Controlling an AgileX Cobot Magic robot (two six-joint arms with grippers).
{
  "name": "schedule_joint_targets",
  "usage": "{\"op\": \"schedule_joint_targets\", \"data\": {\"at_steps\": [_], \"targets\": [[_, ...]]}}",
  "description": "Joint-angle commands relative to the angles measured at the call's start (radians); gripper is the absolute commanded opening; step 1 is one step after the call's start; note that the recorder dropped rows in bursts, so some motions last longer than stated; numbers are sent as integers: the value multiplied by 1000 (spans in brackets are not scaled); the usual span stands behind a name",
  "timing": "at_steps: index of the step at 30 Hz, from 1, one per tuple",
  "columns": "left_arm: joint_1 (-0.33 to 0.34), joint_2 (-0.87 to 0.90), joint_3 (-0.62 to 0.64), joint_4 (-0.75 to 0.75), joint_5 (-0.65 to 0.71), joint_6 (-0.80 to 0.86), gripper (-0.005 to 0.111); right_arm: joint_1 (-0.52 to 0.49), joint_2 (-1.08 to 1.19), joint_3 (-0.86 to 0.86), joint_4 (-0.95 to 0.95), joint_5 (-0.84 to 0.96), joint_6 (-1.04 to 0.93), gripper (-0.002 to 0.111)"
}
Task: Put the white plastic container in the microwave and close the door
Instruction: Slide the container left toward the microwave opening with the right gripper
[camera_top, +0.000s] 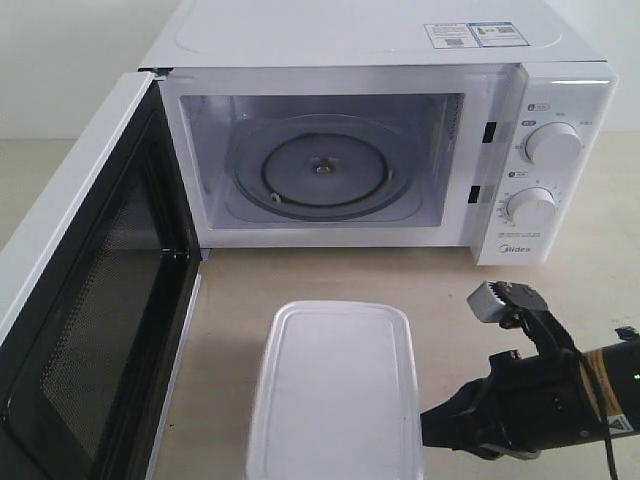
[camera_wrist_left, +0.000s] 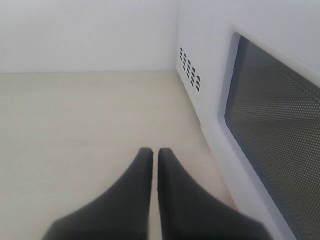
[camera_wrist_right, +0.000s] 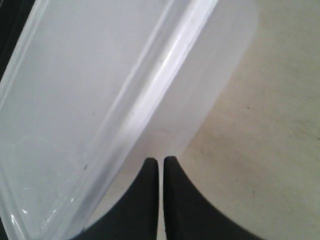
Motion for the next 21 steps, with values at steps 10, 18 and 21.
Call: {"op": "schedule_joint_targets", "data": {"at_steps": [10,18,21], "targets": [[2,-4,3,-8,-1,-9,4,5,-2,-1,13,-8,-52,0],[2,-4,3,-8,-1,-9,4,5,-33,-1,10,84,5,0],[2,-4,3,-8,-1,-9,4,5,-87,-1,-8,133,68,0]]}}
